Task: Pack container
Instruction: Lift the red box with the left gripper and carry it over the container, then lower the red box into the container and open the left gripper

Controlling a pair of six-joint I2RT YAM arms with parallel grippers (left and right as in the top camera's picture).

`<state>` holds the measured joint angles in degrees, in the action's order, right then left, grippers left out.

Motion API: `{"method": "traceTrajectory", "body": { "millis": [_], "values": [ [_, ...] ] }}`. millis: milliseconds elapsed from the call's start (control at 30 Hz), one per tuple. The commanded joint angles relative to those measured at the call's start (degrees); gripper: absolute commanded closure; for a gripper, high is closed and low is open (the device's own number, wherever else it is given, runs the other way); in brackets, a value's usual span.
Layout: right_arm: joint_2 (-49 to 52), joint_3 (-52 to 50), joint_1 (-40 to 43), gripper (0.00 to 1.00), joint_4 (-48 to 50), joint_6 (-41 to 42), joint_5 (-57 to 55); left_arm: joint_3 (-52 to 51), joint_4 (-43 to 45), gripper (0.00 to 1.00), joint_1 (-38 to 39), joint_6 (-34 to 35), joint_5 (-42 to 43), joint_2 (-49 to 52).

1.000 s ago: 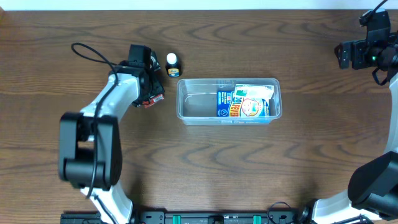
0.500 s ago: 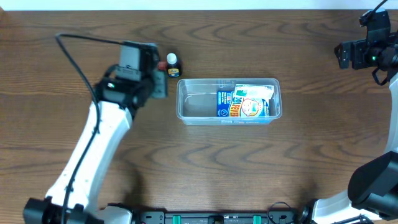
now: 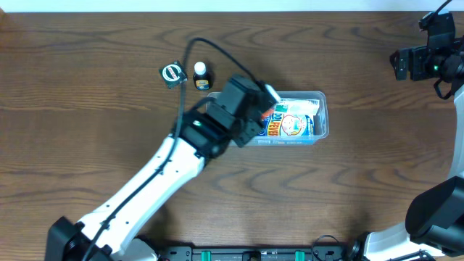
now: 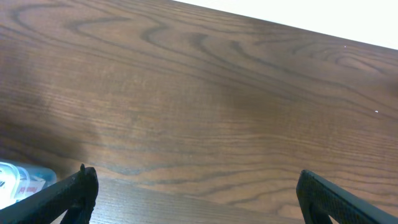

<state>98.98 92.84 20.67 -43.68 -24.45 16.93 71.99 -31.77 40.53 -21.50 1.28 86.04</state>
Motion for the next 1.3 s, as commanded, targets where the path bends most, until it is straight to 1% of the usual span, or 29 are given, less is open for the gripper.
{"method": "traceTrajectory", "body": {
  "millis": [0, 333, 433, 467, 567, 733, 900, 1200, 1267],
  "values": [
    [0.4, 0.2, 0.3, 0.01, 0.0, 0.6, 0.4, 0.4, 2.2, 0.43, 2.3, -6.9, -0.2, 2.4],
    [0.4, 0.2, 0.4, 0.01, -0.1, 0.6, 0.4, 0.4, 12.9, 0.41, 7.7, -14.4, -0.3, 10.0],
    [0.4, 0.2, 0.4, 0.01, -0.1, 0.6, 0.4, 0.4, 17.1, 0.41, 8.7, -15.0, -0.3, 12.3],
    [0.4, 0.2, 0.4, 0.01, -0.1, 0.6, 0.4, 0.4, 18.5, 0.38, 8.9, -14.9, -0.3, 13.1],
    [0.4, 0.2, 0.4, 0.01, -0.1, 0.6, 0.4, 0.4, 21.6, 0.36, 9.0, -15.0, -0.3, 15.1],
    [0.4, 0.2, 0.3, 0.01, -0.1, 0.6, 0.4, 0.4, 23.6, 0.35, 9.0, -15.0, -0.3, 17.3],
    [0.4, 0.2, 0.4, 0.01, -0.1, 0.6, 0.4, 0.4, 24.2, 0.35, 9.0, -17.9, -0.3, 17.4],
    [0.4, 0.2, 0.4, 0.01, -0.1, 0.6, 0.4, 0.4, 26.8, 0.33, 9.0, -17.9, -0.2, 17.5],
    [0.4, 0.2, 0.4, 0.01, -0.1, 0.6, 0.4, 0.4, 26.7, 0.3, 9.0, -17.9, -0.2, 17.5]
  ]
}}
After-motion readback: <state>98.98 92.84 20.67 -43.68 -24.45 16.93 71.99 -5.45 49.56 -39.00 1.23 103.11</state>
